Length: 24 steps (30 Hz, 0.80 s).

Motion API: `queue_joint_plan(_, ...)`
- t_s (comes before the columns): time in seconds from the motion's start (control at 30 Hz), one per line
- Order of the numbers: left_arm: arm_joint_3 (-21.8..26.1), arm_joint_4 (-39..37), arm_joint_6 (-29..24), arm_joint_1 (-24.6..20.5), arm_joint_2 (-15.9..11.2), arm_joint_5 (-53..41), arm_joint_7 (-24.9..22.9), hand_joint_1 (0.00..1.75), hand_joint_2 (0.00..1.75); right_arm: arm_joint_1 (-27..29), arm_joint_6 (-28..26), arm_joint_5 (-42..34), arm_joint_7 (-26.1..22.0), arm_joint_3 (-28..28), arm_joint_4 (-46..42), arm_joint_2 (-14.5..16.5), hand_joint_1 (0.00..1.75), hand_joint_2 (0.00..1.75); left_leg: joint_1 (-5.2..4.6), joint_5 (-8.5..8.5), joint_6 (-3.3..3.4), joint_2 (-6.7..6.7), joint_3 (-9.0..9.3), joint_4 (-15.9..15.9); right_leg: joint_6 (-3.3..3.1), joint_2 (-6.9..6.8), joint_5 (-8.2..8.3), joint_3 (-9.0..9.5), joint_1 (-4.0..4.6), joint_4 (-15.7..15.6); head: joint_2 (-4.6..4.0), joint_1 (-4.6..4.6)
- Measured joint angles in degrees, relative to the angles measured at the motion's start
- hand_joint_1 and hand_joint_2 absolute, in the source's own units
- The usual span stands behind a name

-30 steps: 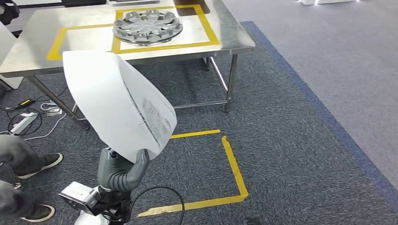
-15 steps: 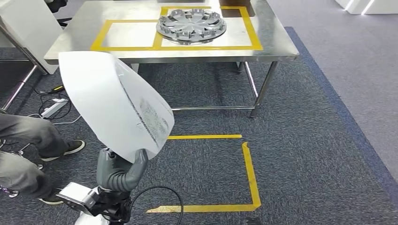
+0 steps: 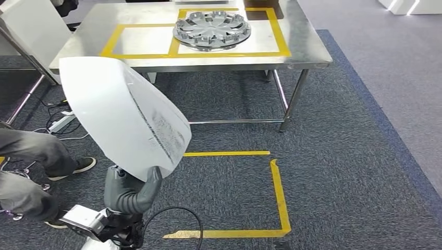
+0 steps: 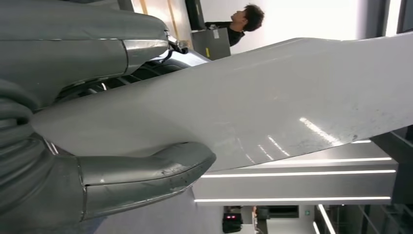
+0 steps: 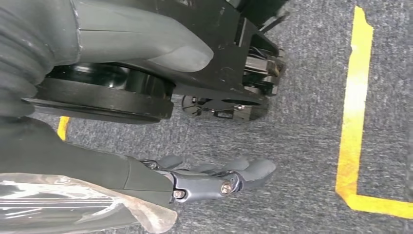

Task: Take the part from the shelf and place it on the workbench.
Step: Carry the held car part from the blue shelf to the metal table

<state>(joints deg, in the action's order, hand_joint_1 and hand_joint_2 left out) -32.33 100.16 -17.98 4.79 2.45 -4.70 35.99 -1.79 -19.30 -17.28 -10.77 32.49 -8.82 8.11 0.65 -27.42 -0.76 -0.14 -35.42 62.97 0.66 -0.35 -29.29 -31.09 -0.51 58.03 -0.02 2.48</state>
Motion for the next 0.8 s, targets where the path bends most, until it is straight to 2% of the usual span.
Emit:
queue_joint_plan(0.03, 0.00, 0.03, -0.01, 0.03, -0.01, 0.00, 0.01, 1.75, 1.75, -0.02, 0.00, 0.04, -0.04, -0.01, 0.00, 0.00, 0.00, 1.75, -0.05, 0.54, 0.19, 0.12, 0.97, -2.26, 0.31, 0.00, -0.16, 0.06, 0.09, 0.01, 0.00, -0.05)
queue_joint_plan(0.07, 0.00, 0.07, -0.01, 0.07, -0.01, 0.01, 0.02, 1.75, 1.75, -0.03, 0.00, 0.07, -0.07, -0.01, 0.01, 0.01, 0.00, 1.75, -0.18, 0.38, 0.47, 0.15, 1.27, -3.09, 0.61, -0.03, -0.24, 0.03, 0.17, -0.02, 0.00, -0.09)
queue_joint_plan(0.17, 0.04, 0.19, -0.03, 0.20, 0.01, 0.02, 0.07, 1.75, 1.75, -0.09, 0.00, 0.12, -0.13, -0.01, 0.00, 0.01, 0.00, 1.75, -0.29, 0.35, 1.70, -0.02, 1.47, -3.59, 1.50, -0.13, -0.63, 0.02, -0.05, -0.08, 0.00, -0.21)
queue_joint_plan(0.23, 0.07, 0.28, -0.02, 0.16, 0.05, 0.02, 0.12, 1.75, 1.75, -0.16, 0.00, 0.16, -0.15, -0.01, -0.01, 0.01, 0.00, 1.75, -0.15, 0.33, 2.42, -0.03, 1.92, -3.91, 1.88, -0.02, -1.75, -0.69, -0.13, 1.52, 0.00, -0.34)
queue_joint_plan(0.27, 0.08, 0.30, -0.02, 0.14, 0.08, 0.02, 0.14, 1.75, 1.75, -0.18, 0.00, 0.18, -0.16, -0.01, -0.01, 0.02, 0.00, 1.75, -0.19, 0.22, 2.64, -0.02, 2.03, -3.91, 1.92, 0.05, -2.82, -1.77, -0.12, 3.83, 0.00, -0.46)
queue_joint_plan(0.33, 0.10, 0.32, -0.01, 0.17, 0.10, 0.03, 0.16, 1.75, 1.75, -0.12, 0.00, 0.16, -0.16, -0.01, -0.01, 0.01, 0.00, 1.75, -0.34, 0.01, 3.04, -0.04, 2.12, -3.90, 2.00, 0.14, -5.95, -6.15, -0.11, 11.74, 0.00, -0.62)
queue_joint_plan(0.37, 0.11, 0.32, 0.01, 0.21, 0.09, 0.04, 0.17, 1.75, 1.75, -0.05, 0.00, 0.11, -0.16, -0.01, -0.01, 0.01, 0.00, 1.75, -0.47, -0.10, 3.19, -0.07, 2.18, -3.89, 2.01, 0.16, -7.00, -8.46, -0.11, 15.43, 0.00, -0.65)
queue_joint_plan(0.4, 0.13, 0.32, 0.04, 0.25, 0.09, 0.05, 0.17, 1.75, 1.75, 0.01, 0.00, 0.06, -0.16, -0.01, -0.01, 0.01, 0.00, 1.75, -0.59, -0.22, 3.30, -0.13, 2.28, -3.89, 1.96, 0.17, -7.10, -10.07, -0.10, 17.61, 0.00, -0.65)
queue_joint_plan(0.43, 0.14, 0.32, 0.08, 0.27, 0.09, 0.07, 0.18, 1.75, 1.75, 0.04, 0.01, 0.02, -0.18, -0.01, -0.01, 0.01, 0.00, 1.75, -0.70, -0.37, 3.33, -0.22, 2.48, -3.88, 1.83, 0.18, -5.82, -10.36, -0.09, 17.17, 0.00, -0.66)
queue_joint_plan(0.47, 0.15, 0.32, 0.13, 0.27, 0.09, 0.07, 0.19, 1.75, 1.75, 0.03, 0.02, 0.00, -0.21, -0.01, -0.01, 0.01, 0.00, 1.75, -0.78, -0.56, 3.32, -0.32, 2.75, -3.88, 1.61, 0.19, -3.59, -9.45, -0.06, 14.48, 0.00, -0.65)
queue_joint_plan(0.5, 0.15, 0.32, 0.17, 0.27, 0.09, 0.07, 0.20, 1.75, 1.75, 0.02, 0.03, 0.00, -0.24, -0.01, -0.01, 0.01, 0.00, 1.75, -0.83, -0.79, 3.24, -0.40, 3.08, -3.88, 1.32, 0.23, -1.02, -7.63, -0.02, 10.19, 0.00, -0.67)
queue_joint_plan(0.53, 0.16, 0.32, 0.22, 0.26, 0.10, 0.07, 0.22, 1.75, 1.75, -0.01, 0.05, 0.01, -0.27, 0.00, -0.01, 0.00, 0.00, 1.75, -0.92, -1.03, 3.08, -0.47, 3.33, -3.87, 1.03, 0.27, 0.76, -5.70, 0.10, 6.08, 0.00, -0.65)
queue_joint_plan(0.57, 0.17, 0.32, 0.26, 0.25, 0.10, 0.07, 0.27, 1.75, 1.75, -0.05, 0.08, 0.01, -0.30, 0.00, -0.01, 0.00, 0.00, 1.75, -1.00, -1.23, 2.87, -0.52, 3.44, -3.81, 0.78, 0.31, 1.76, -4.16, 0.20, 3.03, 0.01, -0.64)
queue_joint_plan(0.6, 0.18, 0.32, 0.29, 0.25, 0.10, 0.08, 0.31, 1.75, 1.75, -0.06, 0.11, -0.01, -0.32, 0.00, 0.00, 0.00, 0.00, 1.75, -1.03, -1.36, 2.62, -0.55, 3.46, -3.77, 0.61, 0.37, 2.04, -3.22, 0.33, 1.25, 0.01, -0.61)
queue_joint_plan(0.73, 0.23, 0.39, 0.39, 0.19, 0.08, 0.10, 0.57, 1.75, 1.75, 0.02, 0.26, -0.04, -0.29, -0.03, -0.01, 0.03, 0.00, 1.75, -0.91, -2.17, 1.46, -0.53, 3.38, -3.13, -0.23, 0.44, 1.88, -2.37, 0.28, 0.14, 0.00, -0.50)
queue_joint_plan(0.8, 0.27, 0.48, 0.38, 0.12, 0.05, 0.10, 0.69, 1.75, 1.75, -0.06, 0.35, -0.01, -0.29, -0.05, -0.01, 0.07, 0.00, 1.75, -0.77, -4.61, 0.91, -0.44, 1.47, 1.33, -0.79, 0.28, 1.79, -1.76, 0.04, -0.28, 0.00, -0.33)
